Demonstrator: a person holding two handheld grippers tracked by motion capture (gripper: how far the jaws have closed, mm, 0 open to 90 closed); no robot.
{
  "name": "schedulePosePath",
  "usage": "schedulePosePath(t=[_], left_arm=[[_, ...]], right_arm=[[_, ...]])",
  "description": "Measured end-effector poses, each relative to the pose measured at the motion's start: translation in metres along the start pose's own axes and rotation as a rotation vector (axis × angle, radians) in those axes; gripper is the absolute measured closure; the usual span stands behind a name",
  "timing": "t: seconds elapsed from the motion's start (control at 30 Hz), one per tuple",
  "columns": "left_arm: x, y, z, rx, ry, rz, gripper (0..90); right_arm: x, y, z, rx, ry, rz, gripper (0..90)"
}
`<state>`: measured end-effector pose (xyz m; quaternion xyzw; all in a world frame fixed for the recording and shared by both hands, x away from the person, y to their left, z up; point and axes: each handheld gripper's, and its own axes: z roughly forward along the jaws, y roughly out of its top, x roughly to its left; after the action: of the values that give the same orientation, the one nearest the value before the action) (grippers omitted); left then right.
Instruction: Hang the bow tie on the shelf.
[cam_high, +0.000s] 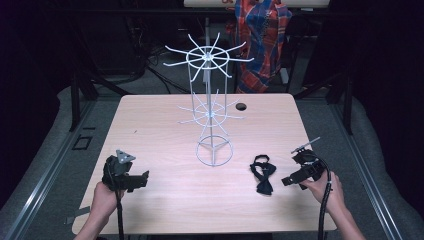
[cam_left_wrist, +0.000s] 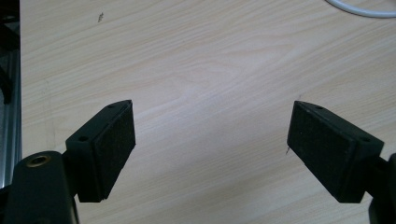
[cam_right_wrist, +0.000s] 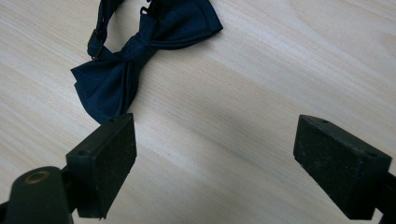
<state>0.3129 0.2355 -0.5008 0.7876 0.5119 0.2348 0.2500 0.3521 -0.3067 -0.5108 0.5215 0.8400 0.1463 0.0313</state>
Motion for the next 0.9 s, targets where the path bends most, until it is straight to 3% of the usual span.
schedulePosePath(t=[0.17,0.47,0.5,0.67,0.9], left_arm=[[0.0,0.0,0.0,0.001,-0.002,0.004,15.6],[0.0,0.0,0.0,-0.001,-0.003,0.003,15.6],[0.0,0.0,0.0,-0.002,-0.004,0.002,15.5],[-0.001,0.0,0.001,-0.001,-0.006,0.005,15.6],[0.0,0.001,0.001,0.005,-0.007,0.004,15.5]], right_arm=[[0.001,0.001,0.003,-0.002,0.025,0.009,9.6],[0.006,0.004,0.007,0.014,0.018,-0.013,6.9],[0.008,0.004,0.008,0.005,0.026,0.008,6.7],[0.01,0.008,0.01,0.025,0.023,-0.03,5.1],[0.018,0.014,0.016,0.038,0.039,-0.04,2.8]])
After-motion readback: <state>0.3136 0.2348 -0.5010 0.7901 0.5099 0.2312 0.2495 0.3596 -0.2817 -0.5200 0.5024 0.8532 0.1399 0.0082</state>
